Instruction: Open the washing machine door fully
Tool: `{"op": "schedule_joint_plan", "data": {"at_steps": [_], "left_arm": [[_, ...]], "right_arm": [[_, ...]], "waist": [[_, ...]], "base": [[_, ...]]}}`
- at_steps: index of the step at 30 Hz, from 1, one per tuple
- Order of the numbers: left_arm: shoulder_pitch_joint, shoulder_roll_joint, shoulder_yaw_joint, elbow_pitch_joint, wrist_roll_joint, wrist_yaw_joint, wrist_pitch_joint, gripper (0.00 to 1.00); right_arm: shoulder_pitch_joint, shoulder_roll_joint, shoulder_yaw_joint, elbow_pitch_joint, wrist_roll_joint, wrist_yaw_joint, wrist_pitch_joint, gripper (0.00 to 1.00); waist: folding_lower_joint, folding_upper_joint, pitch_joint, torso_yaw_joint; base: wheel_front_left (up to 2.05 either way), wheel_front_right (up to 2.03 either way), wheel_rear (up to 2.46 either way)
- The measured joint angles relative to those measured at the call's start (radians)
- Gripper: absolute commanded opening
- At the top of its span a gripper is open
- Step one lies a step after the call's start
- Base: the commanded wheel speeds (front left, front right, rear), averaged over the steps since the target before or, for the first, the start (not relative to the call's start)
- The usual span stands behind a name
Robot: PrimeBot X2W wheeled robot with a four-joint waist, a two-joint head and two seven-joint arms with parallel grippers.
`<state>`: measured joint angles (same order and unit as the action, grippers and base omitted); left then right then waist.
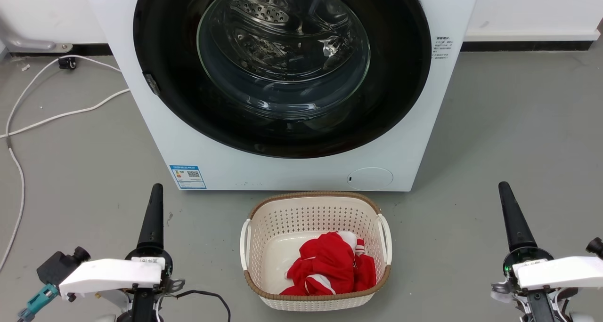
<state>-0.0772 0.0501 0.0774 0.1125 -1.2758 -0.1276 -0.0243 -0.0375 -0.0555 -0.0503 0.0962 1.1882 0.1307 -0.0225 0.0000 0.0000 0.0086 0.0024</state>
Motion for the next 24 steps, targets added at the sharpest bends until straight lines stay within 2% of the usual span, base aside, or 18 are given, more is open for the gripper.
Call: {"op": "schedule_joint_plan", "data": {"at_steps": [15, 16, 19, 20, 24], "left_arm": [[0.001, 0.000, -0.013, -0.052, 0.302, 0.000, -0.051, 1.00], [0.005, 0.003, -0.013, -0.063, 0.354, 0.000, -0.060, 1.00], [0.013, 0.010, -0.019, -0.067, 0.412, 0.000, -0.069, 1.00], [0.016, 0.014, -0.023, -0.072, 0.470, 0.000, -0.079, 1.00], [0.023, 0.015, -0.025, -0.080, 0.541, 0.000, -0.091, 1.00]], "right_arm": [[0.029, 0.001, 0.020, -0.064, -0.367, 0.000, -0.048, 1.00], [0.040, 0.001, 0.017, -0.069, -0.421, 0.000, -0.048, 1.00], [0.042, 0.001, 0.014, -0.076, -0.469, 0.000, -0.048, 1.00], [0.043, 0.001, 0.014, -0.085, -0.516, 0.000, -0.048, 1.00], [0.049, 0.001, 0.017, -0.098, -0.583, 0.000, -0.058, 1.00]], "waist": [[0.0000, 0.0000, -0.002, -0.002], [0.0000, 0.0000, -0.003, -0.003], [0.0000, 0.0000, -0.003, -0.003], [0.0000, -0.0001, -0.003, -0.003], [0.0000, 0.0000, -0.003, -0.003]], "base": [[0.00, 0.00, 0.00], [0.00, 0.00, 0.00], [0.00, 0.00, 0.00], [0.00, 0.00, 0.00], [0.00, 0.00, 0.00]]}}
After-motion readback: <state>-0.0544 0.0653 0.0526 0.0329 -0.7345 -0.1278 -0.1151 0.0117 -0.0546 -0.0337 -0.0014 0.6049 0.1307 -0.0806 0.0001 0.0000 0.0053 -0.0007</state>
